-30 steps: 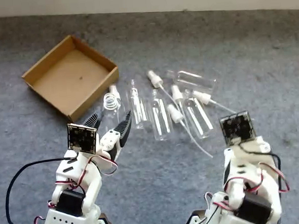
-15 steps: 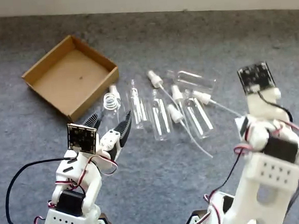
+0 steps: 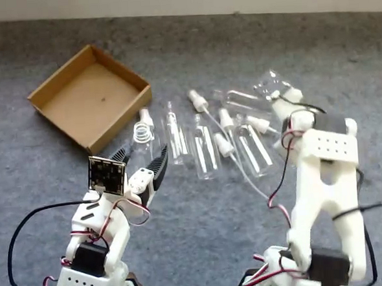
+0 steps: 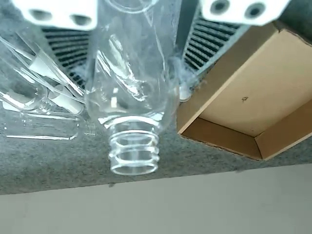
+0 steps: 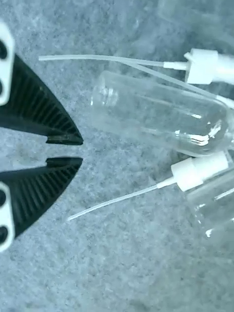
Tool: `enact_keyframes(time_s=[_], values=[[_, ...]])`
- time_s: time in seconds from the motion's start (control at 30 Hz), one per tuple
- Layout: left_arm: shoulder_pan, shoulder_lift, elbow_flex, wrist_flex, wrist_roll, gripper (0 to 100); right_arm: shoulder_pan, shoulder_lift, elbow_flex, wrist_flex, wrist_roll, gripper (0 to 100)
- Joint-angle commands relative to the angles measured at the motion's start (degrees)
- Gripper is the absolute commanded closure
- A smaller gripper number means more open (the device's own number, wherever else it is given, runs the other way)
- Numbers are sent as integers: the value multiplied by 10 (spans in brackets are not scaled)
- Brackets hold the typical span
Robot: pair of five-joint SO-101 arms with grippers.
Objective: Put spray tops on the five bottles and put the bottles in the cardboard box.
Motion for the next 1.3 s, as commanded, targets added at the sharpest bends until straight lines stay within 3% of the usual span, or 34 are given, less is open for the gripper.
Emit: enact_keyframes(time_s=[0.0, 0.33, 0.77, 1.27], values=[[6, -8, 12, 4, -5, 933, -20, 51, -75, -18, 9, 844], [6, -8, 12, 4, -5, 933, -56, 252, -275, -13, 10, 796], [7, -8, 12, 4, -5, 933, -65, 452, -497, 131, 48, 756], [7, -8, 13, 14, -5, 933, -105, 545, -532, 141, 50, 756]])
